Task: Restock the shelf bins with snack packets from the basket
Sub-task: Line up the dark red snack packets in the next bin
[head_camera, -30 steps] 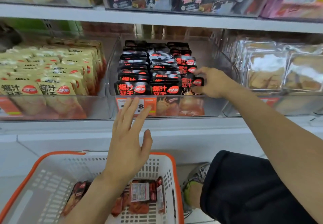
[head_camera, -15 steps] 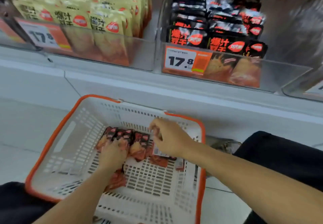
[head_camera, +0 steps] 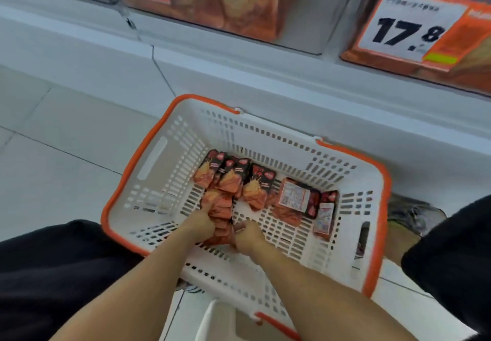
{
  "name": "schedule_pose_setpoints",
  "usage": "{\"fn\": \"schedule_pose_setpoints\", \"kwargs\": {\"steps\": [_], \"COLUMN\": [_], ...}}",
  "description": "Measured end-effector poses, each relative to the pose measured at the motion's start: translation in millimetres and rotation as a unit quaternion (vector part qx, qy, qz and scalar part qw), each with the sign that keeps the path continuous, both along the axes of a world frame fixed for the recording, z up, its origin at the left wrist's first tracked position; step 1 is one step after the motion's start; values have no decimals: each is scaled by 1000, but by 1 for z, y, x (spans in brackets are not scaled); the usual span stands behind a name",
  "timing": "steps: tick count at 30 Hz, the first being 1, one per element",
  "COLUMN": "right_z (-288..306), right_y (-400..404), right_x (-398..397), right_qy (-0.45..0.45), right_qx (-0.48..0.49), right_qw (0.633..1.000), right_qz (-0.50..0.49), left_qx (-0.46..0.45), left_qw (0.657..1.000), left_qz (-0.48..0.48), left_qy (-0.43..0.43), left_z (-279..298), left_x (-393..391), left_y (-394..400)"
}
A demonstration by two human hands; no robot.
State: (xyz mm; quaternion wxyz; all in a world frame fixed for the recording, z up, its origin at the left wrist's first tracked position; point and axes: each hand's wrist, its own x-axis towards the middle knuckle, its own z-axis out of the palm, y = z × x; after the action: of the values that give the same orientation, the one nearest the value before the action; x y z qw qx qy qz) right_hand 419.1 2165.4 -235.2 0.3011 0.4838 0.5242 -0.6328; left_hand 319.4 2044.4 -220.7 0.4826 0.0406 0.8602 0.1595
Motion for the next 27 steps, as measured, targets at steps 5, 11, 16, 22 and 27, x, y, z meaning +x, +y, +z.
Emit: {"fn": "schedule_pose_setpoints", "kwargs": {"steps": [5, 11, 16, 22, 27], "right_z": [32, 141, 235, 330, 398], "right_y": [45, 137, 197, 239, 250], "right_x": [-6, -4, 25, 65, 73], "right_qy": [12, 60, 110, 242, 347], "right_qx": [69, 149, 191, 420, 599], "right_qw": [982, 930, 934, 840, 680], "right_qz": [173, 331, 281, 244, 241], "left_qx": [-57, 67, 299, 489, 601], "left_qw": [989, 993, 922, 860, 755], "left_qz": [-56, 60, 208, -64, -97], "left_qy": [122, 74, -134, 131, 242], "left_z": [25, 88, 148, 230, 305], "left_x": [-4, 4, 21, 36, 54], "left_y": [26, 92, 151, 202, 234]}}
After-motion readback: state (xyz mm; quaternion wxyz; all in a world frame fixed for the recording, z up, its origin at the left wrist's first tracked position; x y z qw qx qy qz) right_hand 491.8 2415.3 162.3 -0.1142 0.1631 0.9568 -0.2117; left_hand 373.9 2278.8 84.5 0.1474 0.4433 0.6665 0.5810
